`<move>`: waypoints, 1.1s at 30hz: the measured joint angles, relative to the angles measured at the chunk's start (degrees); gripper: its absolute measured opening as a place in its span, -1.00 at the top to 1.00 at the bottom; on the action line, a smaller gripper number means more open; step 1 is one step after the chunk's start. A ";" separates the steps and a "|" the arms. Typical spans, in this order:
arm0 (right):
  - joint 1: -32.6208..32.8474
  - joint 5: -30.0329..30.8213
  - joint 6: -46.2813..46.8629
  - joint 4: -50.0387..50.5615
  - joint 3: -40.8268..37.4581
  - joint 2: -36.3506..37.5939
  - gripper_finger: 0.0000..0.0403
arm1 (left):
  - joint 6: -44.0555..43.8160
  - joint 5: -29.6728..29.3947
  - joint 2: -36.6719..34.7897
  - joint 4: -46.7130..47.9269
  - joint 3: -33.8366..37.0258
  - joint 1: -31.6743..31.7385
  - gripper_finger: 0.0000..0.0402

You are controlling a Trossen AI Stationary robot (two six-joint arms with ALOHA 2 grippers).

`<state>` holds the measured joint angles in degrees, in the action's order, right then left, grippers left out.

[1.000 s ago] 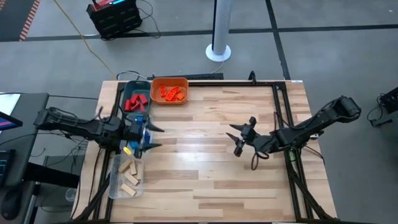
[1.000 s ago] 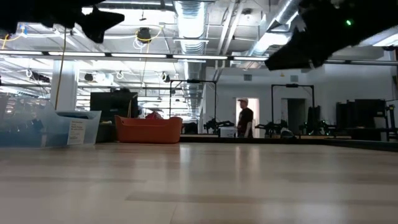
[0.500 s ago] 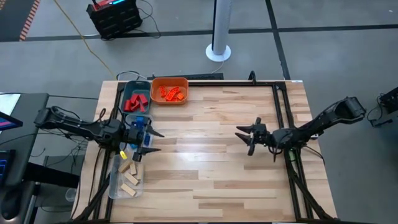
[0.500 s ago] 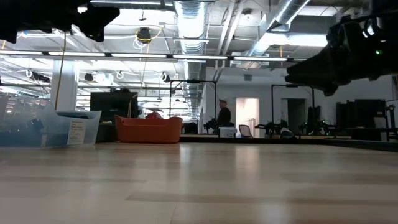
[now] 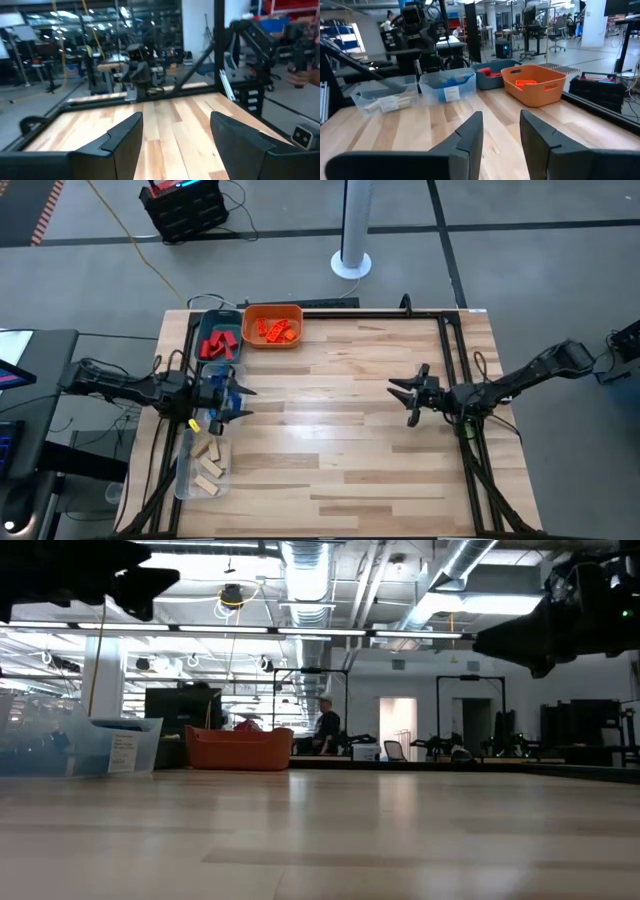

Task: Sort blocks
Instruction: Return to Home Position

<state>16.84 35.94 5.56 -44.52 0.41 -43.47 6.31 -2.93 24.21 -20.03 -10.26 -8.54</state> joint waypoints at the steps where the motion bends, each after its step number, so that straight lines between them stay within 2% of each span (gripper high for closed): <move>1: 0.05 0.13 -0.01 2.76 -0.01 2.86 0.37 | -0.11 -0.71 -1.95 1.54 0.00 0.00 -0.12; 6: -0.02 1.78 0.33 14.57 -0.01 16.52 0.37 | -1.86 -3.41 -9.94 10.49 0.00 0.00 -0.10; 12: 0.62 1.77 -0.79 25.39 -0.03 27.96 0.37 | -1.89 -2.73 -14.21 16.10 0.00 -0.05 -0.10; 16: 2.82 1.75 -5.98 27.77 -0.05 35.13 0.37 | -1.46 0.22 -17.29 15.95 1.97 -0.07 -0.10; 21: 7.04 1.73 -11.93 31.11 -0.08 43.32 0.37 | -2.48 0.55 -22.80 14.71 6.06 -0.07 -0.10; 25: 9.60 1.75 -14.44 30.96 -0.10 43.13 0.37 | -2.58 0.58 -24.06 14.77 6.60 -0.07 -0.10; 33: 9.65 1.80 -14.62 29.45 -0.12 43.05 0.37 | -1.14 -0.97 -23.89 17.81 6.47 -0.07 -0.10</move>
<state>26.49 37.74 -9.06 -15.07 0.30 -0.42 5.17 -3.90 0.32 -2.22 -3.79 -8.60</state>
